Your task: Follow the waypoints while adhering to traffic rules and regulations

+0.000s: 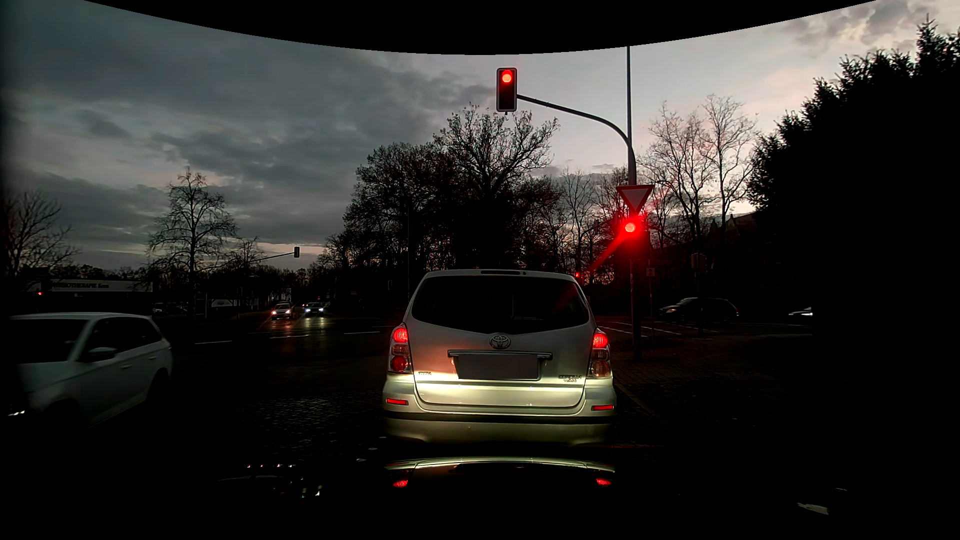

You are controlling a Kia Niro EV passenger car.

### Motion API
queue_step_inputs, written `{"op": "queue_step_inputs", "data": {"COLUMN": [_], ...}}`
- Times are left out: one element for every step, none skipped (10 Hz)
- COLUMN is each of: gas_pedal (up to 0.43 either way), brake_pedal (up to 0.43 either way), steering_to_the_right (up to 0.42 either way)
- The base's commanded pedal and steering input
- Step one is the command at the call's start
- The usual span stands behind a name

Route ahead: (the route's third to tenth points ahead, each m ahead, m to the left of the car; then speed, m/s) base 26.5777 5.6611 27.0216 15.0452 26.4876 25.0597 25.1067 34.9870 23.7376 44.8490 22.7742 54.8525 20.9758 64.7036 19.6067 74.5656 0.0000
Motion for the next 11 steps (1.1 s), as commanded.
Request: {"op": "queue_step_inputs", "data": {"gas_pedal": [0.0,0.0,0.0,0.0,0.0,0.0,0.0,0.0,0.0,0.0,0.0], "brake_pedal": [0.341,0.341,0.341,0.341,0.341,0.341,0.341,0.341,0.341,0.341,0.341], "steering_to_the_right": [0.0,-0.001,-0.001,-0.001,0.0,-0.001,0.0,-0.001,0.0,0.0,-0.001]}}
